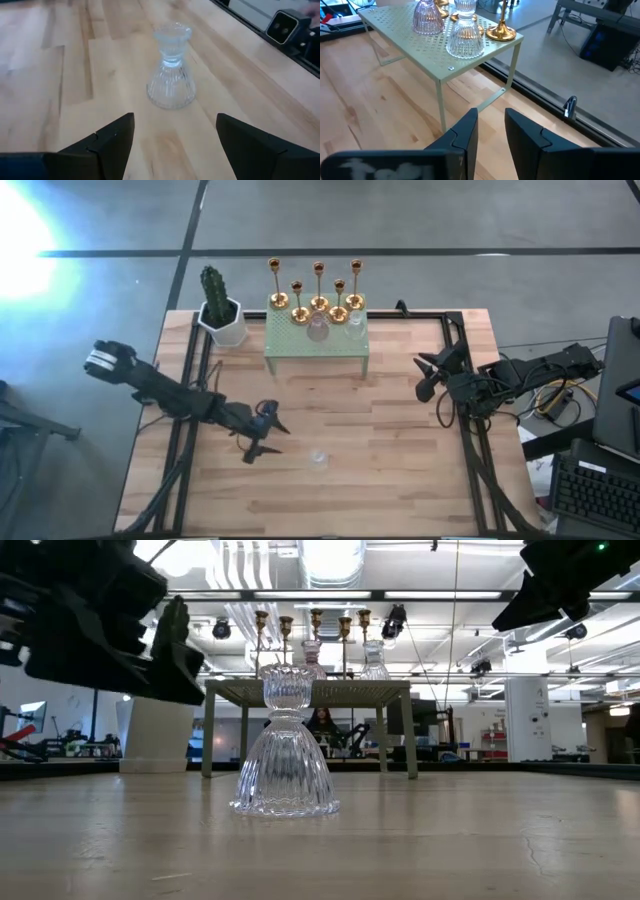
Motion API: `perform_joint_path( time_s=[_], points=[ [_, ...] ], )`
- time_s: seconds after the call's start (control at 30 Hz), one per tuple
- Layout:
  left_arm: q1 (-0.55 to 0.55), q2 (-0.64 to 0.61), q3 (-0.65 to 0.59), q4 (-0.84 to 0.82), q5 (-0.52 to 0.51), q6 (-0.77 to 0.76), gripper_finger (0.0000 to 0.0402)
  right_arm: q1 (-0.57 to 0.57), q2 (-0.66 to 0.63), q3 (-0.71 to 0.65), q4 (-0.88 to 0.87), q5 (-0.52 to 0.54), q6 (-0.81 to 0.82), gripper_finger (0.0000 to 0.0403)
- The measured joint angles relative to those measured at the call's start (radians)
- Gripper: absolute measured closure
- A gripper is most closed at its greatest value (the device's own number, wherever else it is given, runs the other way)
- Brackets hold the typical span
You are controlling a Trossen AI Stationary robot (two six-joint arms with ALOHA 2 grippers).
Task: Pick & Place candle stick holders
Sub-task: Put the transparent candle holder on the shelf
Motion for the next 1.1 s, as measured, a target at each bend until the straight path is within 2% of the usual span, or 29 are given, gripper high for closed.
perform_joint_path(
  time_s=[0.2, 0.4, 0.63, 1.1],
  points=[
    [0.003, 0.175, 0.097, 0.009, 0.038, -0.011, 0.0121, 0.0, 0.0, 0.0, 0.0, 0.0, 0.0, 0.0322],
    [0.003, 0.298, 0.174, 0.095, 0.063, 0.02, 0.0122, 0.0, 0.0, 0.0, 0.0, 0.0, 0.0, 0.0333],
    [0.007, 0.397, 0.182, 0.268, 0.071, 0.012, 0.0125, 0.0, 0.0, 0.0, 0.0, 0.0, 0.0, 0.033],
    [0.01, 0.568, 0.322, 0.375, 0.072, 0.006, 0.0124, 0.0, 0.0, 0.0, -0.001, 0.0, 0.0, 0.0311]
  ],
)
